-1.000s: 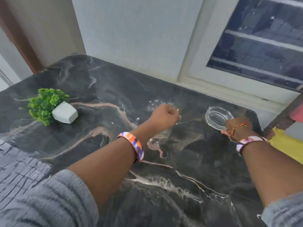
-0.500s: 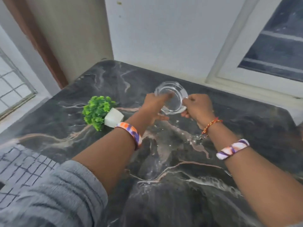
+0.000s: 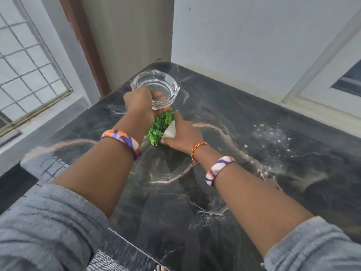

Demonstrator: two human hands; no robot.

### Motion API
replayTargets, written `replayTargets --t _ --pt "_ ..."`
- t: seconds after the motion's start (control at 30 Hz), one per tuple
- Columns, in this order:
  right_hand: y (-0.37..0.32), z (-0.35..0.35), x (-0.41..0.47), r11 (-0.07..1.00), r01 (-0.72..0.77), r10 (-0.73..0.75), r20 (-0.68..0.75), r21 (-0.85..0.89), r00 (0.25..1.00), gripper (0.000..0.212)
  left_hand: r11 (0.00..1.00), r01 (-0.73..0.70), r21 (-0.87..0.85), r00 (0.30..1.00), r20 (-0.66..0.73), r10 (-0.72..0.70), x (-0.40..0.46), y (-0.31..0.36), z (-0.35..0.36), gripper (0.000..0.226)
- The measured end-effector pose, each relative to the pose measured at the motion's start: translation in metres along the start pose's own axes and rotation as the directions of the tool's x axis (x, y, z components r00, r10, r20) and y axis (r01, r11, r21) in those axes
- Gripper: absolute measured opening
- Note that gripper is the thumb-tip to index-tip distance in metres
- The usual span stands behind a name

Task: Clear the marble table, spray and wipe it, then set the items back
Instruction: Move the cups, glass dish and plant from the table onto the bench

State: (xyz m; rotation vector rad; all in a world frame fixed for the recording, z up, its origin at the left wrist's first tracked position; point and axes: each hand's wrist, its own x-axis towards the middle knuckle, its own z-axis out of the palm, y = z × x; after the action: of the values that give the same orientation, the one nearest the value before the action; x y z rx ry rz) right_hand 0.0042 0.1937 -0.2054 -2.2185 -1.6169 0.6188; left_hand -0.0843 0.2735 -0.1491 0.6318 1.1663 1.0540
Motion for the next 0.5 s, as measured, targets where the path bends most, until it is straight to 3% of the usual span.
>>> replayTargets --t 0.1,0.2,0.3,0.5 --pt "0.014 -0.005 -0.006 0.99 -0.031 0.046 -0.102 0.137 0.994 0.063 1.0 0.022 0.016 0.999 0.043 -0.023 -0.016 -0.007 0.003 0.039" --pt "0.043 -0.018 -0.02 0.899 -0.099 0.179 -0.152 0.427 0.972 0.064 0.999 0.021 0.042 0.996 0.087 -0.024 -0.035 -0.013 0.013 0.038" --pt "0.077 -0.039 -0.049 0.693 -0.095 0.309 -0.175 0.714 0.935 0.066 0.996 0.018 0.084 0.988 0.15 -0.031 -0.061 -0.023 0.032 0.037" --pt "0.145 -0.082 -0.151 0.474 0.018 0.436 -0.252 0.881 0.864 0.053 0.985 0.039 0.168 0.938 0.333 -0.094 -0.146 -0.074 0.087 0.036"
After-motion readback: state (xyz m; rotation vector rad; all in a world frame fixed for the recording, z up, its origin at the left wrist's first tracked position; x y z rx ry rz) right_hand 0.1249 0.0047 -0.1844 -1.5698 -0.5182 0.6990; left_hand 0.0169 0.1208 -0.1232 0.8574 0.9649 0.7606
